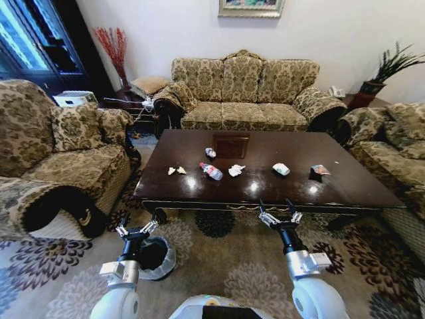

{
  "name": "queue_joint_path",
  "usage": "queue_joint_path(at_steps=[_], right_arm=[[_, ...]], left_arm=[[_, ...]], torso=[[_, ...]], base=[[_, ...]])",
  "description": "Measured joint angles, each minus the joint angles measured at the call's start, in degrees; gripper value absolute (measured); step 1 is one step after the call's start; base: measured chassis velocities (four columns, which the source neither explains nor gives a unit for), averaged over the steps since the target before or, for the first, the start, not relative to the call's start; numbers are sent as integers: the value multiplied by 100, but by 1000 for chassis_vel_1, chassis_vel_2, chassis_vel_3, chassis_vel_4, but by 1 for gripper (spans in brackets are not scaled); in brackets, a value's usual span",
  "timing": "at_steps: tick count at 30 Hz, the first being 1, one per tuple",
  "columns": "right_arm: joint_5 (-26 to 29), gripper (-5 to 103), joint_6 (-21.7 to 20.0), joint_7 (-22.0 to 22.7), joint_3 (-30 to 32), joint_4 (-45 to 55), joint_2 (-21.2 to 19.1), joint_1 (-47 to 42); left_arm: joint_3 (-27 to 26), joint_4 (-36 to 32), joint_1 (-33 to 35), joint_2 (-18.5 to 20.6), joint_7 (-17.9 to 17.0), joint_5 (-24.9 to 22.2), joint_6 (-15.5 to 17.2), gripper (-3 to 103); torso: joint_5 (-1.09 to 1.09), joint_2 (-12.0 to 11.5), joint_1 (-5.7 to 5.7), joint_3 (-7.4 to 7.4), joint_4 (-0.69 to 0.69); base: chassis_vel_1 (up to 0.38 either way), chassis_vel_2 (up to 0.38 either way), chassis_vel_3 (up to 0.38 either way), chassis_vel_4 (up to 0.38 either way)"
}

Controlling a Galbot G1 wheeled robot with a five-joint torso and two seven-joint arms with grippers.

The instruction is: Move to the front of the table and place the trash on the table into the trash bin.

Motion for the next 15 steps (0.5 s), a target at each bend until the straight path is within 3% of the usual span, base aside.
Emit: queue_joint_path(at_steps=[4,8,10,15], right_arm=[[8,100,62,9,-3,-1,-1,-1],[-82,100,107,4,30,-1,-16,-19],[-167,100,127,-35,68,31,-31,-63],[-181,100,134,-80,104,113,-81,-98]], left_arm=[[-24,149,-3,86,-16,15,12,100],[-72,742,9,431,-17,33,77,100],[-47,1211,25,709,42,40,128,100],[90,1816,-49,928,161,48,319,100]], torso=[[-2,0,0,0,0],[-3,0,0,0,0],[-8,0,0,0,0],[-1,0,0,0,0]], base=[[245,257,-262,-245],[240,236,-231,-230],[116,143,-104,-82],[34,25,-28,-18]])
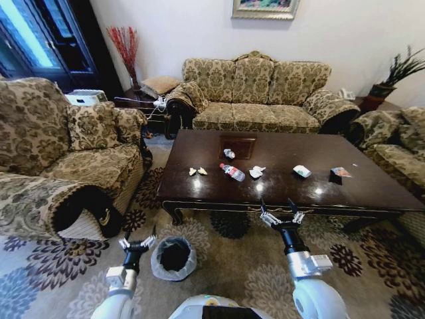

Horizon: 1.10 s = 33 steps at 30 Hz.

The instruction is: Move to the front of the table and place the trash on the table into the trash bin.

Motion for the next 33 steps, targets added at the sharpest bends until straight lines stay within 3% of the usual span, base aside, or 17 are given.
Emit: queue_joint_path(at_steps=[8,11,15,33], right_arm=[[92,100,-105,-78,38,202,-234,-49],[74,100,-94,-87,25,198,-210,-48],[40,100,-69,-88,45,137,-175,-71],[68,100,-22,-149,122,23,-183,-248]], left_arm=[[539,929,-397,50,7,127,622,100],[668,1248,-528,109,-31,351,670,103],[760,1618,-784,216,-77,561,719,99],[754,2739,-1868,624,-199,729,822,96]], torso=[[3,0,1,1,0],[-1,0,0,0,0],[1,0,0,0,0],[1,0,0,1,0]], base=[[-32,-39,23,26],[0,0,0,0],[0,0,0,0],[0,0,0,0]])
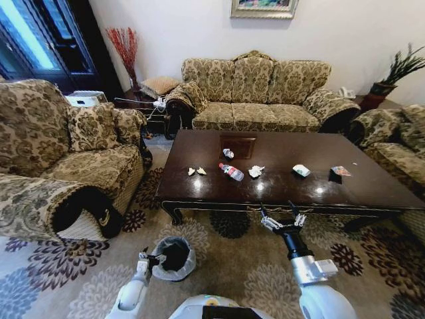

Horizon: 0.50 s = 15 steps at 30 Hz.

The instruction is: Move to the front of the table and place the trash on the table into the trash bin.

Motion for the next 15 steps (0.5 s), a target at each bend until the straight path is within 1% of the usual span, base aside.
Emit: queue_joint_path(at_steps=[2,4,5,6,7,9,10,11,14,15], right_arm=[[32,100,-17,0,0,0,-18,-1],[80,100,-6,2,1,-12,-74,-22],[81,100,114,9,19,-70,-147,-61],[81,100,114,9,19,-70,-147,-61],[82,100,203,5,63,-113,-216,-96],[166,100,242,-4,121,-139,-301,-135],[315,100,244,-13,163,-161,-382,-153],[315,100,244,-13,163,-161,-382,-153],[508,100,261,-67,206,-250,-510,-161],[508,100,261,-67,206,-250,-510,-161]], left_arm=[[5,59,-35,11,-1,0,-2,96],[9,194,-127,21,-2,0,-3,102],[7,350,-237,26,-4,0,-1,100],[7,350,-237,26,-4,0,-1,100],[7,479,-322,30,-6,-1,5,97],[31,655,-434,34,-4,-34,56,98],[61,846,-555,19,5,-63,102,98],[61,846,-555,19,5,-63,102,98],[94,1219,-845,-65,8,-36,172,100],[94,1219,-845,-65,8,-36,172,100]], torso=[[0,0,0,0,0],[-1,0,0,0,1],[0,0,0,0,0],[0,0,0,0,0],[-1,0,0,0,0],[0,0,0,0,-1],[0,0,0,0,0],[0,0,0,0,0],[0,0,0,0,0],[0,0,0,0,0]], base=[[0,0,0,0],[0,0,0,0],[0,0,0,0],[0,0,0,0],[0,0,0,0],[0,0,0,0],[0,0,0,0],[0,0,0,0],[0,0,0,0],[0,0,0,0]])
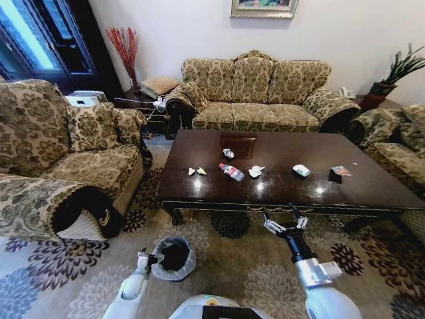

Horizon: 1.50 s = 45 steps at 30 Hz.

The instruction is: Move to the front of the table and place the trash on the table into the trash bin.

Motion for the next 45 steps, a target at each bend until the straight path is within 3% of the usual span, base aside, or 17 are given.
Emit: queue_joint_path(at_steps=[9,12,15,19,23,29,32,38,45], right_arm=[[-7,100,38,-47,20,-13,14,-86],[-20,100,53,-46,45,-3,18,-126],[-28,100,56,-30,91,3,26,-135],[-30,100,56,-22,115,28,34,-160],[-48,100,61,0,182,83,48,-200],[-37,100,61,43,309,204,41,-249],[-9,100,57,65,386,253,43,-267],[-7,100,50,79,363,255,77,-259],[-9,100,39,85,284,206,93,-180]], left_arm=[[128,947,-612,24,-39,228,-62,102],[194,1274,-786,54,-33,344,-65,96],[194,1687,-1034,51,28,558,-75,82],[170,1945,-1208,36,35,686,-172,77],[172,2286,-1503,-26,33,733,-215,56],[163,2704,-1835,-84,52,885,-193,39],[139,2880,-1937,-92,136,1019,-168,25],[108,2862,-1886,-79,168,1055,-187,20],[-41,2640,-1622,-32,167,928,-443,17]], torso=[[1,0,0,0,0],[0,0,0,0,0],[1,0,0,0,0],[0,0,0,0,0],[0,0,0,0,0],[1,0,0,0,0],[5,1,-1,-2,0],[2,3,-2,-2,-1],[-2,1,0,0,0]], base=[[0,0,0,0],[0,0,0,0],[0,0,0,0],[0,0,0,0],[0,0,0,0],[0,0,0,0],[0,0,0,0],[0,0,0,0],[0,0,0,0]])
